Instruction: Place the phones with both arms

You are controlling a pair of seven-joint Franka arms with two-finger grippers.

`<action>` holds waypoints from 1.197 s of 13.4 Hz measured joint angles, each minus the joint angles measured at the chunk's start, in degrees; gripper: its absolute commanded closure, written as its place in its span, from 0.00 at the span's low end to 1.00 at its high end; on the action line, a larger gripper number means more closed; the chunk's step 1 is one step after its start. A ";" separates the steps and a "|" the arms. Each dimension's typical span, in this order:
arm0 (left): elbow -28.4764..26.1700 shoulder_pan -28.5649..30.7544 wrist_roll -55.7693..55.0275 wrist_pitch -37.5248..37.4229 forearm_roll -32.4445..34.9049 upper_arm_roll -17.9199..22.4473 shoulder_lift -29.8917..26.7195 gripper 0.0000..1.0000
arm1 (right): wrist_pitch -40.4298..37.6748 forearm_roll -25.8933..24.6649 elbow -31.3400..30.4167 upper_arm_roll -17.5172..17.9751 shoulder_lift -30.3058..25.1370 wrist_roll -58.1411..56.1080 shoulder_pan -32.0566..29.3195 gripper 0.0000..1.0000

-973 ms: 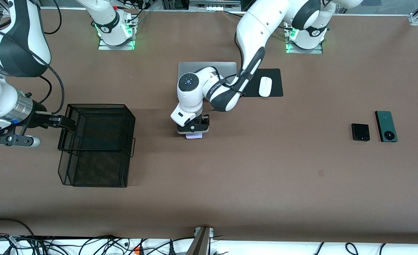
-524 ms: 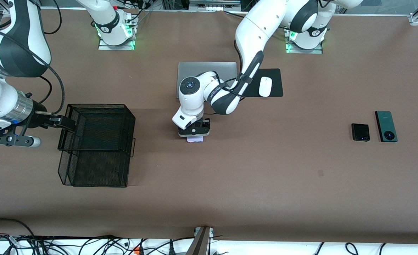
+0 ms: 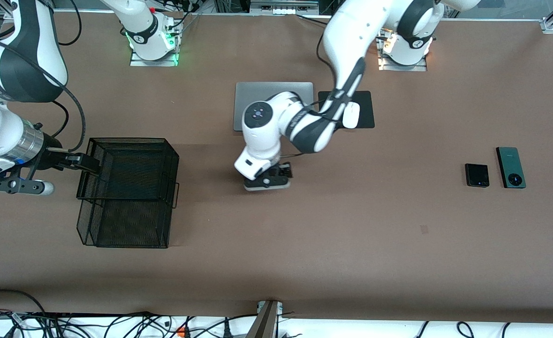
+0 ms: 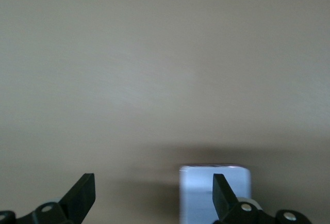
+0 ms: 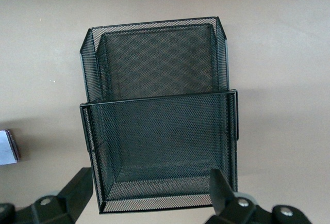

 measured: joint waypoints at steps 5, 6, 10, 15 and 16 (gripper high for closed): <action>-21.04 7.37 6.47 -1.70 0.21 -0.05 -15.94 0.00 | 3.04 -0.93 0.01 2.25 0.08 0.56 5.43 0.00; -24.71 9.39 9.09 -1.70 0.46 0.03 -18.35 0.00 | 3.87 -0.47 0.00 3.10 0.32 2.07 7.13 0.00; -36.45 20.85 26.01 -1.58 1.24 0.17 -26.92 0.00 | 11.05 2.25 -0.13 12.05 4.77 17.39 9.34 0.00; -46.00 36.65 48.88 4.74 2.63 0.14 -33.39 0.00 | 16.22 1.81 -0.43 16.65 15.22 22.53 14.36 0.00; -48.90 39.50 52.16 9.10 2.65 0.13 -34.23 0.00 | 16.52 0.27 -0.45 16.66 17.14 22.53 15.78 0.00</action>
